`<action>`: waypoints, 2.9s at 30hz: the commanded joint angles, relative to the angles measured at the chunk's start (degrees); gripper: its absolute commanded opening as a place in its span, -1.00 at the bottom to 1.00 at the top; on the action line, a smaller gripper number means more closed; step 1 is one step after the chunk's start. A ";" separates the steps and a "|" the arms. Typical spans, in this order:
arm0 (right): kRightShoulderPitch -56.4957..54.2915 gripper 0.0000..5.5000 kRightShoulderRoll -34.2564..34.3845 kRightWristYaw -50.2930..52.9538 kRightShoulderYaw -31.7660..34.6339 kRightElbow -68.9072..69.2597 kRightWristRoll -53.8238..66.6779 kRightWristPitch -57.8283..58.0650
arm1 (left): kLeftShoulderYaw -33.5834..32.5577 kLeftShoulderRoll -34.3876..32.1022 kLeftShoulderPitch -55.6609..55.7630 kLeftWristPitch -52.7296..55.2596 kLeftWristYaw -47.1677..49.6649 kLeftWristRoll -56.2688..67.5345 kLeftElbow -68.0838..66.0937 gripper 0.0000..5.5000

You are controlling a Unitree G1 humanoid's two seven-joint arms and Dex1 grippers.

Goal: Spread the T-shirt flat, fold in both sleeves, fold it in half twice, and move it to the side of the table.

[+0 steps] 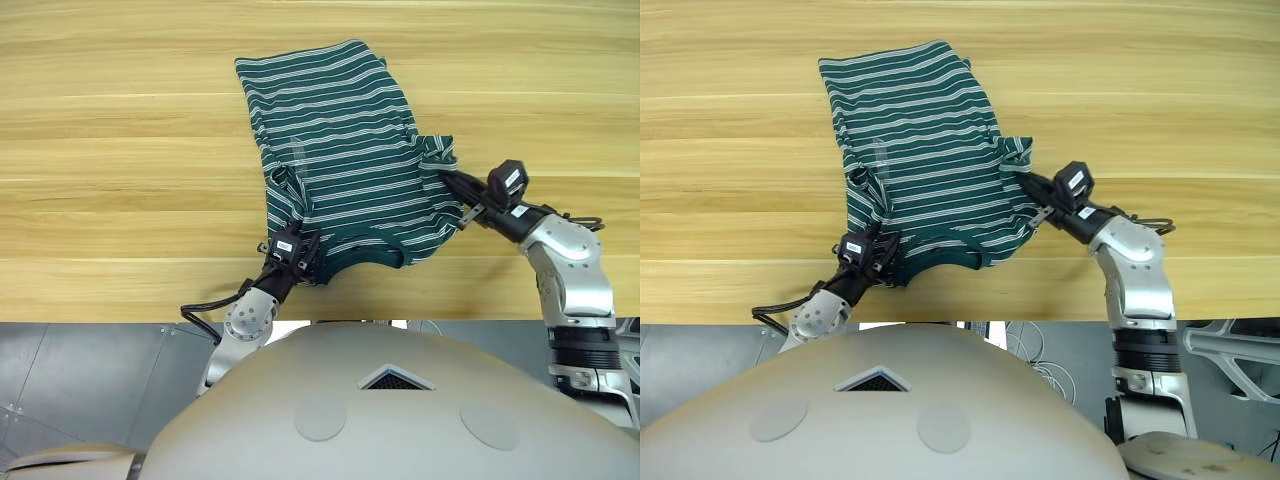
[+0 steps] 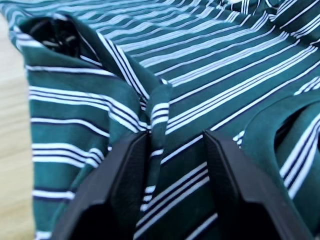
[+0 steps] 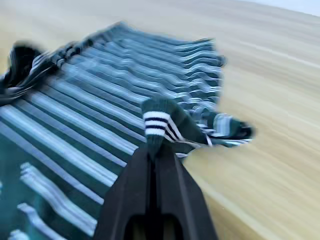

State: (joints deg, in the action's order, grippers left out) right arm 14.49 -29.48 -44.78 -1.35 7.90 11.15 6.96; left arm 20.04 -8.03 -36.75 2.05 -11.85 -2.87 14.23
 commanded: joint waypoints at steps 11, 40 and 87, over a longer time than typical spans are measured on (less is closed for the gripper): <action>0.92 -1.00 -3.88 -0.77 -10.73 4.31 -10.83 -2.53 | 0.89 -0.49 -0.47 0.66 0.89 -0.66 -0.20 -0.31; -5.70 0.14 -9.28 -12.51 0.76 -11.49 -2.32 -22.71 | -5.03 -11.48 -6.82 1.44 -7.42 8.25 15.51 -0.31; -25.36 -0.51 -5.81 -21.44 -25.35 -44.83 -13.48 -56.99 | 0.85 -36.64 19.83 -50.29 -24.55 -16.74 -33.17 -0.24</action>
State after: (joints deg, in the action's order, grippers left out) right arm -9.57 -35.34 -66.01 -26.28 -35.56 -0.41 -51.58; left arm 17.39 -43.23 -13.95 -50.39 -31.93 -17.54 -15.77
